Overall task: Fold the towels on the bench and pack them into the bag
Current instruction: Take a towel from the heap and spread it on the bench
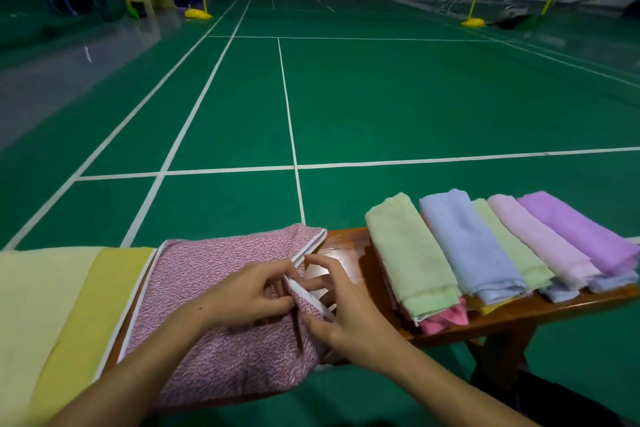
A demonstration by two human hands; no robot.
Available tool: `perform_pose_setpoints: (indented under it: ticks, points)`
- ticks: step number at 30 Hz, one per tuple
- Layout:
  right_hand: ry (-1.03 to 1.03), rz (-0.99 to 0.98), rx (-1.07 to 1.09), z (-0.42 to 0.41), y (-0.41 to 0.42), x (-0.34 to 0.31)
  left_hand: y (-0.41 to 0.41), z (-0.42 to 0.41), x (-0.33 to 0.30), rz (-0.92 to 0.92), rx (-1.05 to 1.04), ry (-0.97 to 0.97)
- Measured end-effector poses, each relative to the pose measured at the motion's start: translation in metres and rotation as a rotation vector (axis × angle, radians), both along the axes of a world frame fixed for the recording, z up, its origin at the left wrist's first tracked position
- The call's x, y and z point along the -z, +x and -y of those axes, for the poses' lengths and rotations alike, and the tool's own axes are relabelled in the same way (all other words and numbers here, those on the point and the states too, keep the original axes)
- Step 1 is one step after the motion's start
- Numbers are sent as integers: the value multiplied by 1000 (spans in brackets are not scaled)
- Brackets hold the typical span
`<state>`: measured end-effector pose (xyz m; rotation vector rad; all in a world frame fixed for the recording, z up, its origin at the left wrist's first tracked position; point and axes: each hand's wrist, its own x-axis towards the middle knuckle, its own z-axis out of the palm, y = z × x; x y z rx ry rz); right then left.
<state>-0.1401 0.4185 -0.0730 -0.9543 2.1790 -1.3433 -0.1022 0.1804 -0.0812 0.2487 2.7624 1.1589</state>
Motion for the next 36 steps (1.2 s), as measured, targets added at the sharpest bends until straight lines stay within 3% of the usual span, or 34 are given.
perform_pose_setpoints:
  ticks: [7,12,23,28,36]
  points:
    - [214,81,24,-21,-6,1,7,10,-6,-34,-113,132]
    - [274,0,-7,-22,-12,10,11,17,-11,-45,-169,215]
    - [118,87,-10,6,-29,15,21,30,-27,-46,-262,332]
    - [136,-39,41,27,-35,15,30,35,-35,-71,-305,429]
    - [-165,78,133,63,-43,13,41,37,-44,-129,-353,693]
